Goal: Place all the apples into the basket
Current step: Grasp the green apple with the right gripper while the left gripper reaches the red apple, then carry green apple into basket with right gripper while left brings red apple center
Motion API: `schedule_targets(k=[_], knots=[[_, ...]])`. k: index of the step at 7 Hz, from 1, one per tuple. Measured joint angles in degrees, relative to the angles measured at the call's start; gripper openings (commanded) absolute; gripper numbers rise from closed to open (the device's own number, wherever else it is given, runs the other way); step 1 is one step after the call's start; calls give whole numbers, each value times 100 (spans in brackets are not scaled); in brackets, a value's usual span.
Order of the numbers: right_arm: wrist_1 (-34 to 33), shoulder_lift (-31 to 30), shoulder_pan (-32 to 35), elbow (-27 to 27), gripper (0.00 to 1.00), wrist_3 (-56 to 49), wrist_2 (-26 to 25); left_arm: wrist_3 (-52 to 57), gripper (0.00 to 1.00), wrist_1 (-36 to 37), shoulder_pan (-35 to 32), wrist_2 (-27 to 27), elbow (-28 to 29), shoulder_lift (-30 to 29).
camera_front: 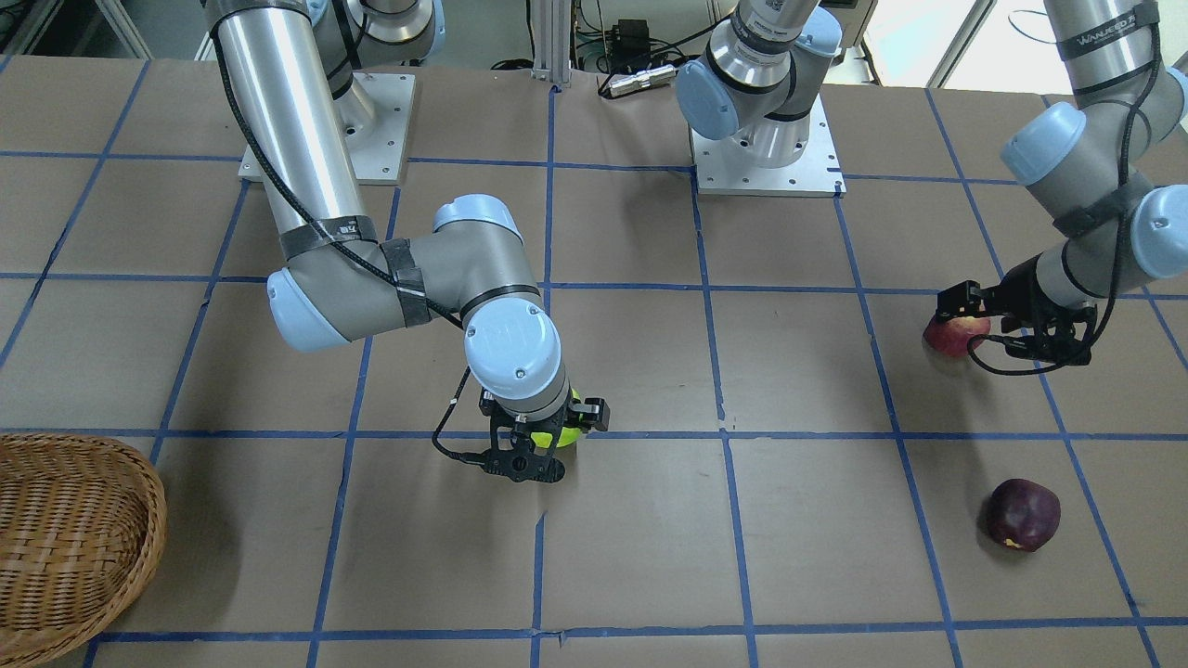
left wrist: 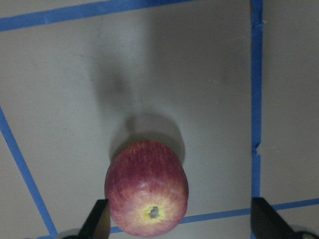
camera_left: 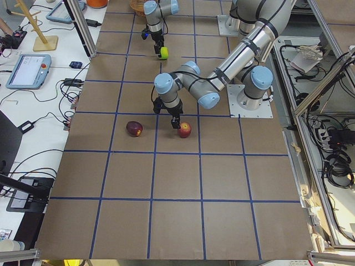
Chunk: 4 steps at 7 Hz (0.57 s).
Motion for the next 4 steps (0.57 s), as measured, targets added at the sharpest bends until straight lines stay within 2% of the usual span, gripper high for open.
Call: schedule_targets(k=[1, 2, 3, 4], knots=[[-11, -8, 3, 18, 0, 11, 1, 65, 100, 291, 82, 11, -134, -87], [-26, -25, 2, 0, 0, 20, -10, 88, 100, 453, 123, 21, -220, -180], [-28, -84, -37, -60, 0, 7, -39, 98, 94, 597, 140, 32, -272, -296], [21, -214, -171, -205, 0, -30, -82, 106, 55, 722, 144, 40, -295, -404]])
